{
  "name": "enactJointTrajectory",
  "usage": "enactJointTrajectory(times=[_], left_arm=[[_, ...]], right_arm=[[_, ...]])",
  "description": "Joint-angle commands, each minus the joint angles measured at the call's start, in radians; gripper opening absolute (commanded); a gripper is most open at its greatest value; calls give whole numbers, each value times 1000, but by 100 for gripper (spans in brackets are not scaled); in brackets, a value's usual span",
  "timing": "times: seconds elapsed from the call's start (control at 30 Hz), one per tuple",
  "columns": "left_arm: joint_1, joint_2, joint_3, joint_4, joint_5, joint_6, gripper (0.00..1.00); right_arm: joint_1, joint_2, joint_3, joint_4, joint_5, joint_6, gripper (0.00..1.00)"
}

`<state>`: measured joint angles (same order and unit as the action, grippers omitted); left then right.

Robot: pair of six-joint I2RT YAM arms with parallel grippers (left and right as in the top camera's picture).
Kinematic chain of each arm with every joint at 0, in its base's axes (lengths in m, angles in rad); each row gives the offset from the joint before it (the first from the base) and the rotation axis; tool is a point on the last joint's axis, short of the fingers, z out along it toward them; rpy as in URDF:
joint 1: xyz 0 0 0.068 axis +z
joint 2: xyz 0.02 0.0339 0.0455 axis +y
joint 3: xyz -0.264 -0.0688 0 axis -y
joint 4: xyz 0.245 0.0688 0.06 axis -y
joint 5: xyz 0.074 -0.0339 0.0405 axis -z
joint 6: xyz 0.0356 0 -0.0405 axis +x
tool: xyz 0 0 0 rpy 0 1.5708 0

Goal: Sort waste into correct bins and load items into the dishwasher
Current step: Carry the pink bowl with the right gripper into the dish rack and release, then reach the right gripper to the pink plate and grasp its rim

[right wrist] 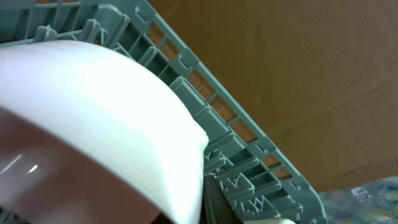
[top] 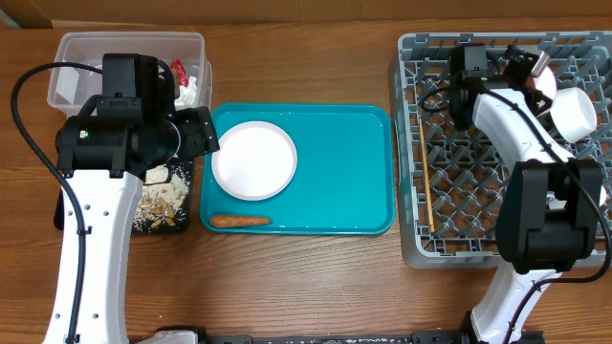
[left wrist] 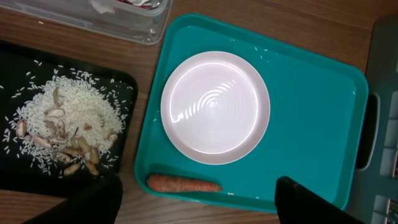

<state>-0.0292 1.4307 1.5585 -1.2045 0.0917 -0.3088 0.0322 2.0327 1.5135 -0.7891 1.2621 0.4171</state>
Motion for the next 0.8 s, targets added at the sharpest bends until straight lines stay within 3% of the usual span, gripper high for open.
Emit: enactJointTrajectory(times=[0.0, 0.1, 0.13, 0.2, 0.23, 0.37, 0.6, 0.77], left_arm=[[3, -4, 13, 1, -13, -10, 80], [3, -4, 13, 1, -13, -10, 80], [3, -4, 13, 1, -13, -10, 80], [3, -4, 13, 1, -14, -10, 80], [3, -4, 13, 1, -14, -10, 80], [3, -4, 13, 1, -14, -10, 81], [3, -4, 13, -6, -14, -10, 84], [3, -3, 13, -18, -13, -10, 85]], right_arm=[[21, 13, -24, -28, -129, 14, 7], [25, 13, -24, -54, -153, 41, 10], [26, 13, -24, -66, -176, 41, 21], [27, 12, -24, -111, -238, 40, 56], [27, 12, -24, -133, -269, 40, 68], [28, 8, -24, -165, -365, 41, 93], [51, -111, -24, -167, -473, 39, 100], [89, -277, -20, -165, -586, -66, 100]])
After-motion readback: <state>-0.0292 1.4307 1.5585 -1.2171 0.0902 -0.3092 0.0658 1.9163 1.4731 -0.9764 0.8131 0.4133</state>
